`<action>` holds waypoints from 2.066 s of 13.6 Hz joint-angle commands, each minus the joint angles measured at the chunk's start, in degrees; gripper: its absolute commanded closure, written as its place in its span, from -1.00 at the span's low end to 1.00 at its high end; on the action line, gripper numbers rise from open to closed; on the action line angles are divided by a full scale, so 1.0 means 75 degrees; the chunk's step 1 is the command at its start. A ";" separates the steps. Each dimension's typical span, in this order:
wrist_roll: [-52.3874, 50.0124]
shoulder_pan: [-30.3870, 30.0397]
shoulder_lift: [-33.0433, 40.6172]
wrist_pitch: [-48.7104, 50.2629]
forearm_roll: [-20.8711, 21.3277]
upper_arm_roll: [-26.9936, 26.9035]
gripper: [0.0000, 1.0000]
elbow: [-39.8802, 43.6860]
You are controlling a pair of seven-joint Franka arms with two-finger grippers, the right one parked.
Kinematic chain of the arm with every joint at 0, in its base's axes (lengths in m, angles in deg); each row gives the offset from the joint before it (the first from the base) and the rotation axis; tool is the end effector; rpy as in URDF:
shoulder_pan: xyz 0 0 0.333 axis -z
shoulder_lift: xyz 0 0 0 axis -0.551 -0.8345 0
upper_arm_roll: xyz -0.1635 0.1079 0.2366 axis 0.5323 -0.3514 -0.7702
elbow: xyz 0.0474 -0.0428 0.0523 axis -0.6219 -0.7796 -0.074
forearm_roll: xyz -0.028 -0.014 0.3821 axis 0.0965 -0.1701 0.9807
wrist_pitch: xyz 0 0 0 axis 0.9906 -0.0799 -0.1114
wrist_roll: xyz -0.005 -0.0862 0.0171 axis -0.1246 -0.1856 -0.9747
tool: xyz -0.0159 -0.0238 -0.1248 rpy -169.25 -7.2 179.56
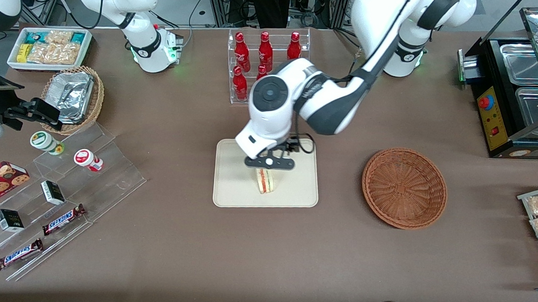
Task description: Place sandwich from basket to tray
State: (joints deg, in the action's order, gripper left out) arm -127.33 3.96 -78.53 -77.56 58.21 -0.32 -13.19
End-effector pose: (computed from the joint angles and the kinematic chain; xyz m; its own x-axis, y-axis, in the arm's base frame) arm 0.5362 -0.4798 0.3914 0.9966 -0.0195 -0.0798 -0.0201 -0.9998 -0.0068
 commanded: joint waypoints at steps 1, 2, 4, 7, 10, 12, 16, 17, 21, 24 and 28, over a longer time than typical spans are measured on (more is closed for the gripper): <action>0.0673 -0.0637 0.0463 0.0576 0.0065 0.0044 -1.00 -0.0305; 0.1222 -0.0929 0.0719 0.0578 0.0054 0.0044 -1.00 -0.0631; 0.1963 -0.1550 0.1270 0.0403 0.0042 0.0044 -1.00 -0.1417; 0.3648 -0.2521 0.1915 0.0414 0.0042 0.0044 -1.00 -0.2179; 0.5078 -0.3541 0.2443 0.0554 0.0042 0.0044 -1.00 -0.2637; 0.5702 -0.4116 0.2923 0.0660 0.0054 0.0044 -1.00 -0.3035; 0.5997 -0.4634 0.3778 0.1068 0.0089 0.0032 -1.00 -0.3388; 0.5997 -0.4728 0.3978 0.1197 0.0100 0.0021 -1.00 -0.3388; 0.6009 -0.5114 0.4588 0.1702 0.0298 0.0021 -1.00 -0.3388; 0.6044 -0.5220 0.4834 0.1878 0.0405 0.0021 -1.00 -0.3365; 0.6419 -0.5455 0.5233 0.2276 0.0393 0.0021 -1.00 -0.3388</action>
State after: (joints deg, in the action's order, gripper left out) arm -80.63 -36.15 -42.23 -61.47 60.58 -0.76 -36.82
